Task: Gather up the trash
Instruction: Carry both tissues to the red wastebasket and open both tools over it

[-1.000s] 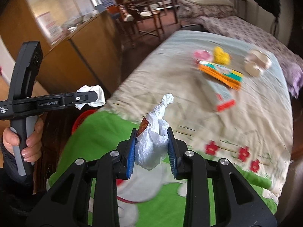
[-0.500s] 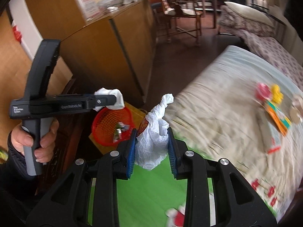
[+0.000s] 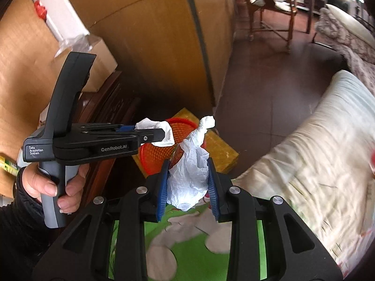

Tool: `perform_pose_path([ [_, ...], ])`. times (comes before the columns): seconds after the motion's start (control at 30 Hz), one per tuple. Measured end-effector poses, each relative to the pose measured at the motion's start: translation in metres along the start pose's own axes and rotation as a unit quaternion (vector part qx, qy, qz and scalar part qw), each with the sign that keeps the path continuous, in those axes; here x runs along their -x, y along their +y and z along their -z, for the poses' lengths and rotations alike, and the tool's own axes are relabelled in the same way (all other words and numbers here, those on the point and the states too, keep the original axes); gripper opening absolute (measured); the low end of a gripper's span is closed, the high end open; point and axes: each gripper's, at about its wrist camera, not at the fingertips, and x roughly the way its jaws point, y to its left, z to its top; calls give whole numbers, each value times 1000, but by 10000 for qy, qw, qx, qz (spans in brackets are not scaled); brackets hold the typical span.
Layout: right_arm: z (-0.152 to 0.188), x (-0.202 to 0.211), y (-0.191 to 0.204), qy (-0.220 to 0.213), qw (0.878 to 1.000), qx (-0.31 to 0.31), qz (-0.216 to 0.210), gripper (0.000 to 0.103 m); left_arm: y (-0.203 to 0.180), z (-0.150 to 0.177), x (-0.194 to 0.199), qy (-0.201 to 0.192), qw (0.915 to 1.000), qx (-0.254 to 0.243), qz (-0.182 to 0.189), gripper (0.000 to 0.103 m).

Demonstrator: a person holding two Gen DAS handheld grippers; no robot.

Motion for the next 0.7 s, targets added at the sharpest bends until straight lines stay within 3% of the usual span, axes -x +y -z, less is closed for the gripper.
perform_pose_path([
  [0.37,-36,-77,30,657,9970,349,-225,33,70,0,-34,286,9957,824,-302,30],
  [0.7,-36,-136,47,1251,9904,538,-258,33,118,-13,-48,280,9875,1505,-381,31],
])
